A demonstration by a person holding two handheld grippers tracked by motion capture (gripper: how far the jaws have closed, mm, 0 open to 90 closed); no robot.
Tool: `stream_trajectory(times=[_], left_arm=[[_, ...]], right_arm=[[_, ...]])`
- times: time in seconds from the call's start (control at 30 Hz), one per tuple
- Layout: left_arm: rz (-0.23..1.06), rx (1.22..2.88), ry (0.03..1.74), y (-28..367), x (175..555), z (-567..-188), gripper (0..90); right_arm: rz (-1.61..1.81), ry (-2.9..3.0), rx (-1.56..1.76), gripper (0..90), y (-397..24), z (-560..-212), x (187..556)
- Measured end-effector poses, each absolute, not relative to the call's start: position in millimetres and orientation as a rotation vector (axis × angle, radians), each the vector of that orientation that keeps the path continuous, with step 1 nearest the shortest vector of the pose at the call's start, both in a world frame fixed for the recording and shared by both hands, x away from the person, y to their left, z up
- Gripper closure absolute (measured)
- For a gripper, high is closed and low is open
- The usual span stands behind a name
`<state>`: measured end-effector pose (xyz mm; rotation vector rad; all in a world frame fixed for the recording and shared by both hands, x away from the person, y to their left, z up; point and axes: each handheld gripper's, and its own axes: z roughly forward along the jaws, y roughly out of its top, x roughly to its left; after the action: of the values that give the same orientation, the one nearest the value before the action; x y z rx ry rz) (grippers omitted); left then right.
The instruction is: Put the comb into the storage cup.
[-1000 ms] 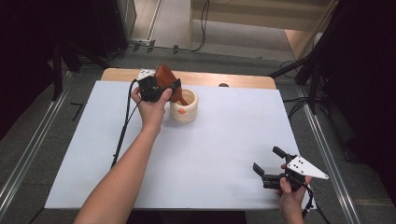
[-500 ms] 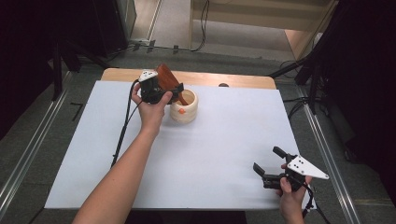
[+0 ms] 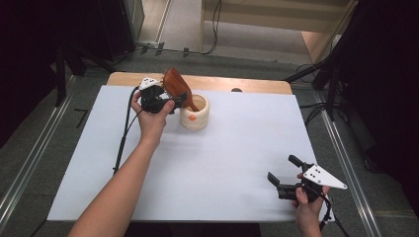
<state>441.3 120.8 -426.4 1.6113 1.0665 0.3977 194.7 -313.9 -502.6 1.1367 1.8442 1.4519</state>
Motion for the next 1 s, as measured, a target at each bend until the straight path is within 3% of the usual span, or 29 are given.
stream_trajectory(times=[1.0], left_arm=[[0.430,1.649,0.976,156,389,-423,0.0]], right_arm=[[1.445,1.840,1.134,0.0,-313,-501,194]])
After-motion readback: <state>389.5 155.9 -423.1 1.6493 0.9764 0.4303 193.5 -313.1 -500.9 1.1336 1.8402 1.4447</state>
